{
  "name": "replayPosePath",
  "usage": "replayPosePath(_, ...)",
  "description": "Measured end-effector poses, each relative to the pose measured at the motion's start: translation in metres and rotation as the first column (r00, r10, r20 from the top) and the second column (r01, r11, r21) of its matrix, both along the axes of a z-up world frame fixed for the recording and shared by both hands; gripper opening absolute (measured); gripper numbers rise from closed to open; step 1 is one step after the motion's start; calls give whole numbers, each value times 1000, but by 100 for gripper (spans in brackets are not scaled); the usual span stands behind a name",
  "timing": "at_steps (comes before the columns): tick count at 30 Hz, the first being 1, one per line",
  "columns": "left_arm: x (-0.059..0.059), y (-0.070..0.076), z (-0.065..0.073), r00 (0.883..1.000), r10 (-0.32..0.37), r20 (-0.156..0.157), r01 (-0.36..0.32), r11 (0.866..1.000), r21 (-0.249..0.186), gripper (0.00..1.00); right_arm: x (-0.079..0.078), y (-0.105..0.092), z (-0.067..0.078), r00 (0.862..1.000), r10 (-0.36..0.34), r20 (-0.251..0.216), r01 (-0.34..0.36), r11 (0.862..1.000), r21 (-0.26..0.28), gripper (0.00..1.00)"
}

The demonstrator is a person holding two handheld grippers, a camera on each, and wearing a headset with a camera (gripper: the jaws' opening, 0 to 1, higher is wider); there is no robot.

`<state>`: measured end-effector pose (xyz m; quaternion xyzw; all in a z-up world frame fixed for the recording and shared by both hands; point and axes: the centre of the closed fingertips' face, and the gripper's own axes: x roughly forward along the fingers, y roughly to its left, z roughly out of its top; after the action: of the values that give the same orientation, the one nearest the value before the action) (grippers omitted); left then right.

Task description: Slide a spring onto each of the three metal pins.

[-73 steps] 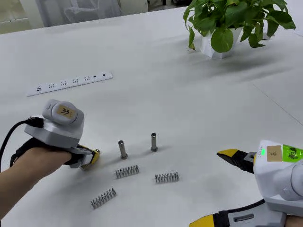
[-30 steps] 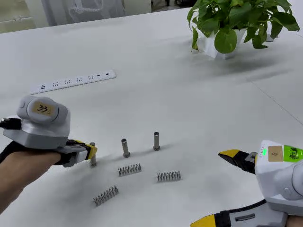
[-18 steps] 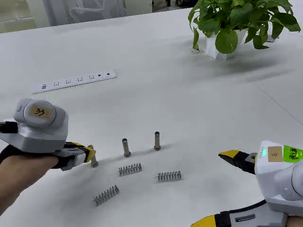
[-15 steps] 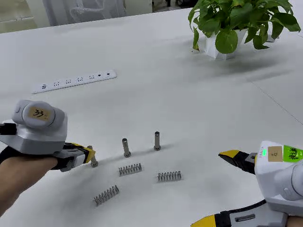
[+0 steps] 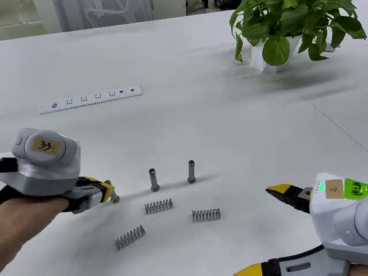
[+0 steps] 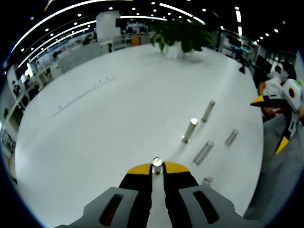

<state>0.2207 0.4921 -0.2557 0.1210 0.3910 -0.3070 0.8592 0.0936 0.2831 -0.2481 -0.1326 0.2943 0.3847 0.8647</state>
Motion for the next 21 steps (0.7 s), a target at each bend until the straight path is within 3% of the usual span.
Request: replayPosePath(21,-1,-1,-1,999,-19,28,18,1000,14,8,-1,0,-2,1000,7,-5,-7,1000,-5,97)
